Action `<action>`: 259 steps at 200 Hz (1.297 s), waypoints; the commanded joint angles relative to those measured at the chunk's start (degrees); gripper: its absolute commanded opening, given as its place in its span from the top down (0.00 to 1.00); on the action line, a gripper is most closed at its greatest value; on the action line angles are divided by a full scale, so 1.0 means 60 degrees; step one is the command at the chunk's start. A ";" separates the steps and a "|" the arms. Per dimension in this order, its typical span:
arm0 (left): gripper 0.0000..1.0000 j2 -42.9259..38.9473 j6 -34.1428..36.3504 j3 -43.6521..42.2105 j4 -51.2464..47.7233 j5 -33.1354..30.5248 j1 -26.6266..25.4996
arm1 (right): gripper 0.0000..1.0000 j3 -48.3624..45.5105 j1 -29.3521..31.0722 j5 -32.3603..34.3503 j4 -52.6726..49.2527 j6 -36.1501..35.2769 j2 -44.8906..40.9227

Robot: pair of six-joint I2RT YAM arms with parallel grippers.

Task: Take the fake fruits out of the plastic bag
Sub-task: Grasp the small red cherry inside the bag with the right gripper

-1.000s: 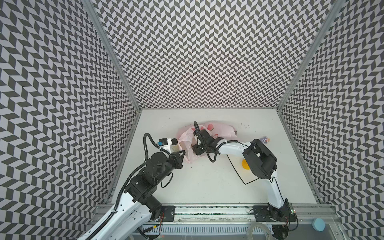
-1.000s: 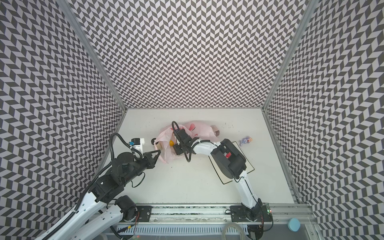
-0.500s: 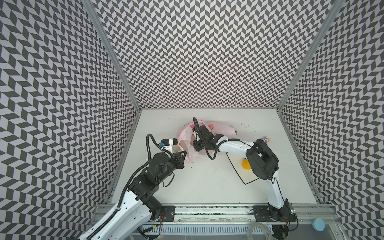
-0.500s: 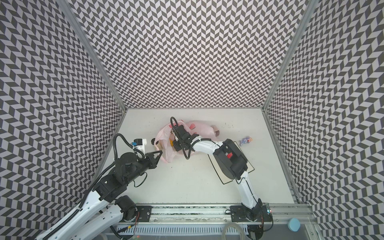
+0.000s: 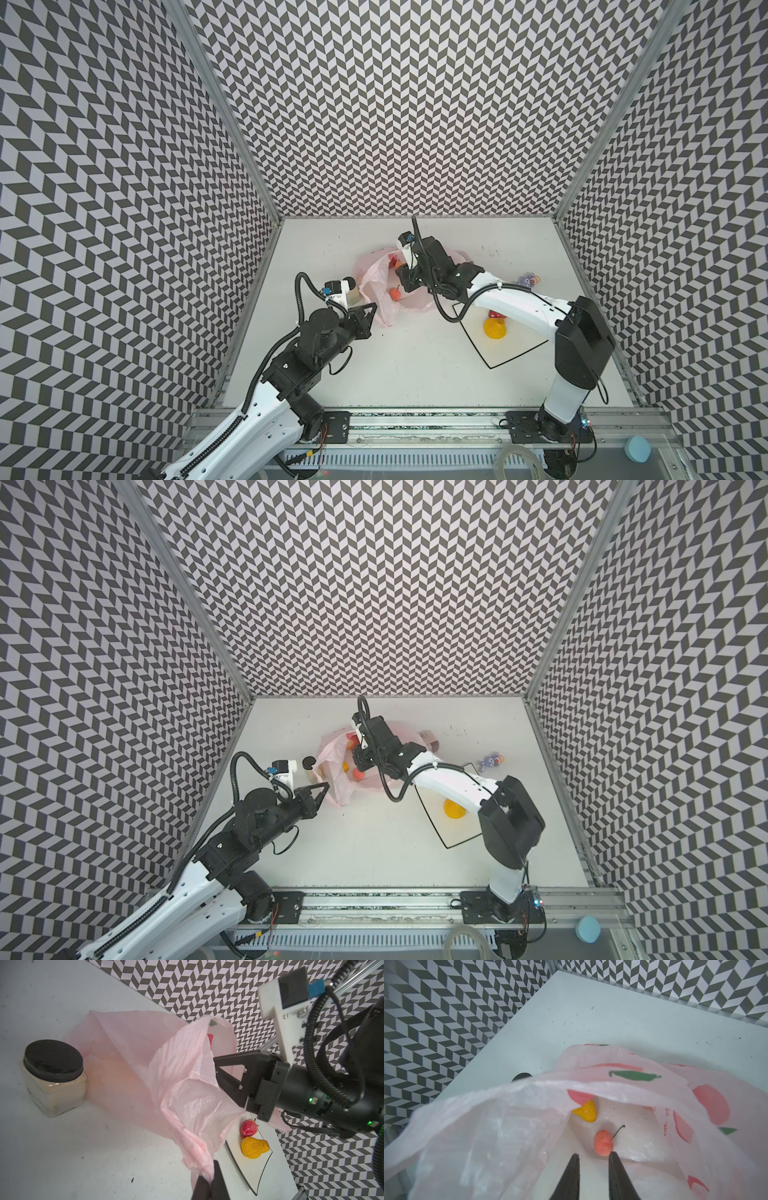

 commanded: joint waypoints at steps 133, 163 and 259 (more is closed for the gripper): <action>1.00 -0.0738 0.0006 -0.0135 -0.0133 0.0421 -0.0042 | 0.42 0.0943 0.0082 -0.0439 0.0319 0.0077 0.3306; 1.00 -0.0816 -0.0037 -0.0199 -0.0195 0.0479 -0.0042 | 0.41 0.1227 0.0169 -0.0187 0.0127 -0.0076 0.3801; 1.00 -0.1169 -0.0096 -0.0303 -0.0239 0.0412 -0.0042 | 0.84 0.1780 0.0276 0.0230 -0.0353 0.0091 0.4346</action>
